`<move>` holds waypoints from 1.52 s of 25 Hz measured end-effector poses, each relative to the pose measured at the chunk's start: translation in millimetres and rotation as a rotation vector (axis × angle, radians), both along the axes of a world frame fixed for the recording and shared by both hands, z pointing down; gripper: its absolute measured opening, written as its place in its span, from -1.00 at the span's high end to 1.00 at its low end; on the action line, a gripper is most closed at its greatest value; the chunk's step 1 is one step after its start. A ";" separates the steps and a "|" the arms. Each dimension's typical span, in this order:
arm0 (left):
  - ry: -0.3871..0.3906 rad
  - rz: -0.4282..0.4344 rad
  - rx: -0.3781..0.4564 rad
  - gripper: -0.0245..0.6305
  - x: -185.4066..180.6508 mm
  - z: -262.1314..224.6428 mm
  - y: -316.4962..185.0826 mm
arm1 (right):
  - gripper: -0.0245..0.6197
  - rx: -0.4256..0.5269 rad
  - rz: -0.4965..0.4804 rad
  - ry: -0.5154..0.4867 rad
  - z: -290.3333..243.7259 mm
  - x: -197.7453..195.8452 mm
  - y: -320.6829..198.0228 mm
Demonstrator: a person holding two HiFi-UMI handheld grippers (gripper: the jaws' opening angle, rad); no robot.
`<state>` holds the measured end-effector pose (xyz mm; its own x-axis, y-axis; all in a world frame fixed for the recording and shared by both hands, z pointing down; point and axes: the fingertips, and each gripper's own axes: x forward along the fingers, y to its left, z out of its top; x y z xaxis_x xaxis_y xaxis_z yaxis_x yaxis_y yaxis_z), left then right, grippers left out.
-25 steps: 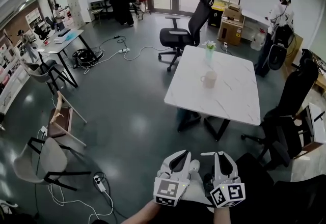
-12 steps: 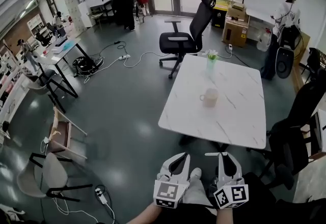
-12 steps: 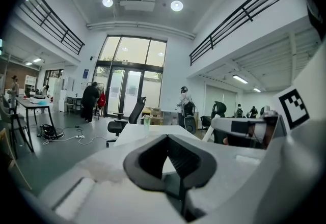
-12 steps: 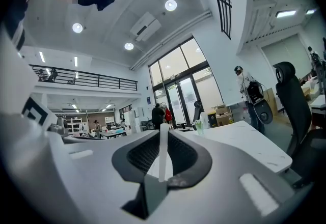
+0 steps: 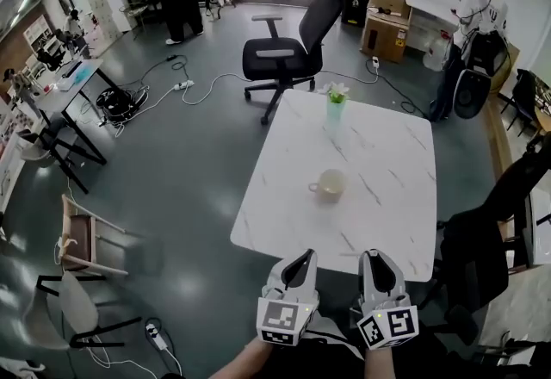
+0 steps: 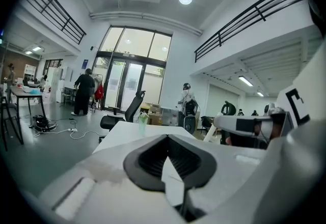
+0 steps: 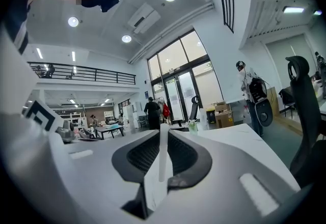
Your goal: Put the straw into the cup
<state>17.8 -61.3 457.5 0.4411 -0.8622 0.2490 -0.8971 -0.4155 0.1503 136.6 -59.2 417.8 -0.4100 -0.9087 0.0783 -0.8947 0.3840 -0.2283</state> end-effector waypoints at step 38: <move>-0.066 0.109 -0.192 0.92 -11.7 76.1 -155.0 | 0.77 -0.122 0.059 0.022 60.9 -23.7 -205.5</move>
<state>6.1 -216.3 533.6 0.5067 -0.7441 0.4353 -0.8587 -0.4802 0.1787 113.0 -264.7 478.6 -0.3534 -0.9143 0.1978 -0.9200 0.3014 -0.2504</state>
